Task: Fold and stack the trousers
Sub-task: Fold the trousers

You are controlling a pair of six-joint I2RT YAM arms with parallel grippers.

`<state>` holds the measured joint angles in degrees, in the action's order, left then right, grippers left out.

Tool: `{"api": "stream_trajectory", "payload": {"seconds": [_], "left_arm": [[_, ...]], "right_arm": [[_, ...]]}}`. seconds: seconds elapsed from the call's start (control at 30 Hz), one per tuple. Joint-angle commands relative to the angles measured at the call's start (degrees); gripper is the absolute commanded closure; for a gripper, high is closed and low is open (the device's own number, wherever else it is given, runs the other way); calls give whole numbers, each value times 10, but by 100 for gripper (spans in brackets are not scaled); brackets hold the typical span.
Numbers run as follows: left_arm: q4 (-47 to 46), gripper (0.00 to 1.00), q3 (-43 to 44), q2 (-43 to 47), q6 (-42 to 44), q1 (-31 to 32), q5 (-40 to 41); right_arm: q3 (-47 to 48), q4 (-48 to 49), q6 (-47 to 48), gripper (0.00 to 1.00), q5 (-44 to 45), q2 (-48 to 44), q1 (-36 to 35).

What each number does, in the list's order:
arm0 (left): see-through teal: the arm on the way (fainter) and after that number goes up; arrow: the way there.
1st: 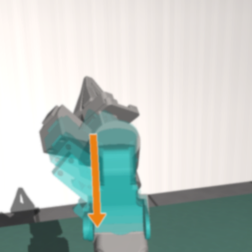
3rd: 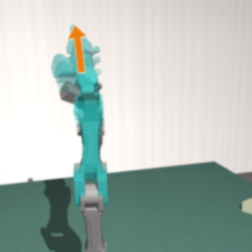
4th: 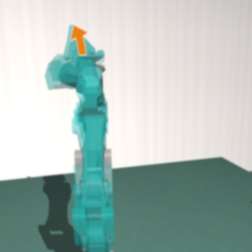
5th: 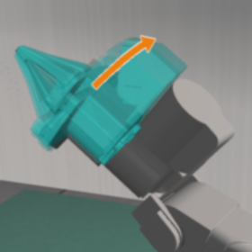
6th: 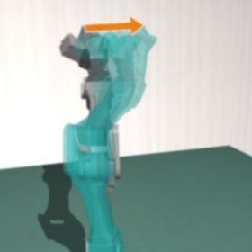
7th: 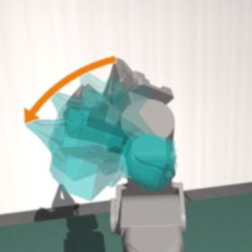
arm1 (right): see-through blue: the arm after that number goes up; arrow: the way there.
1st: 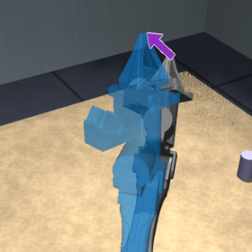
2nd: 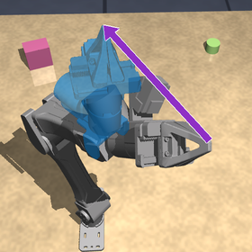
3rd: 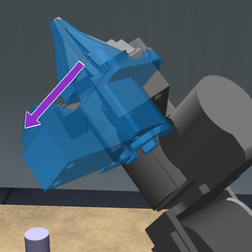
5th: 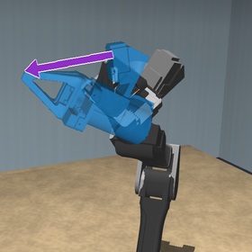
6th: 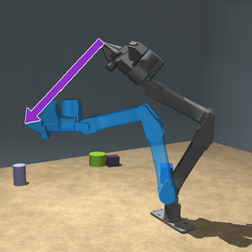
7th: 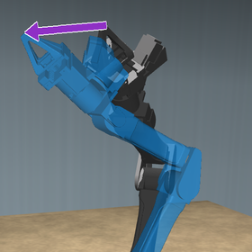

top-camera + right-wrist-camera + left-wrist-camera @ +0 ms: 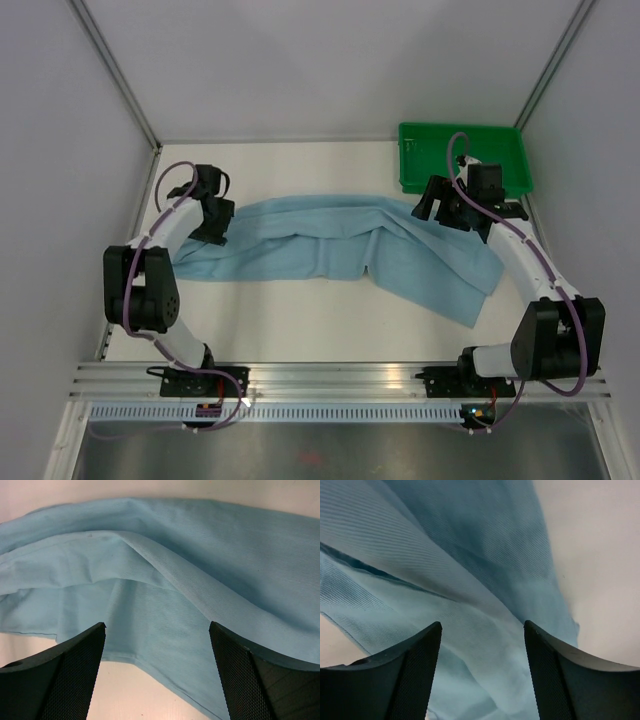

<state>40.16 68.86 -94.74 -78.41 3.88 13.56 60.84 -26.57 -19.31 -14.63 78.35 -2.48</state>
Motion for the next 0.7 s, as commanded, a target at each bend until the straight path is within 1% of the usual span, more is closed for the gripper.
{"api": "stream_trajectory", "payload": {"seconds": [0.0, 0.17, 0.43, 0.5, 0.53, 0.57, 0.6, 0.63, 0.67], "left_arm": [[38, 28, -12, -28, -176, -3, 32], [18, 32, -5, -35, -198, -4, 64], [-14, 32, -2, -58, -203, -7, 38], [-14, 35, 2, -63, -199, -10, 34], [-13, 40, 5, -73, -193, -12, 31], [-3, 49, 14, -78, -191, -12, 22], [4, 74, 19, -84, -181, -12, 17], [11, 88, 22, -87, -175, -12, 10], [13, 98, 22, -85, -154, -12, 8]], "right_arm": [[37, -1, 7, 9, -7, 1, -1], [39, -14, 16, 9, 2, -9, -1], [34, -20, 14, 9, 1, -19, -1], [31, -18, 15, 9, 5, -21, -2], [28, -18, 14, 9, 6, -22, -1], [27, -16, 14, 9, 6, -23, -1], [25, -16, 12, 9, 5, -24, -1], [24, -15, 10, 9, 6, -25, -2], [24, -15, 10, 9, 6, -25, -2]]}}
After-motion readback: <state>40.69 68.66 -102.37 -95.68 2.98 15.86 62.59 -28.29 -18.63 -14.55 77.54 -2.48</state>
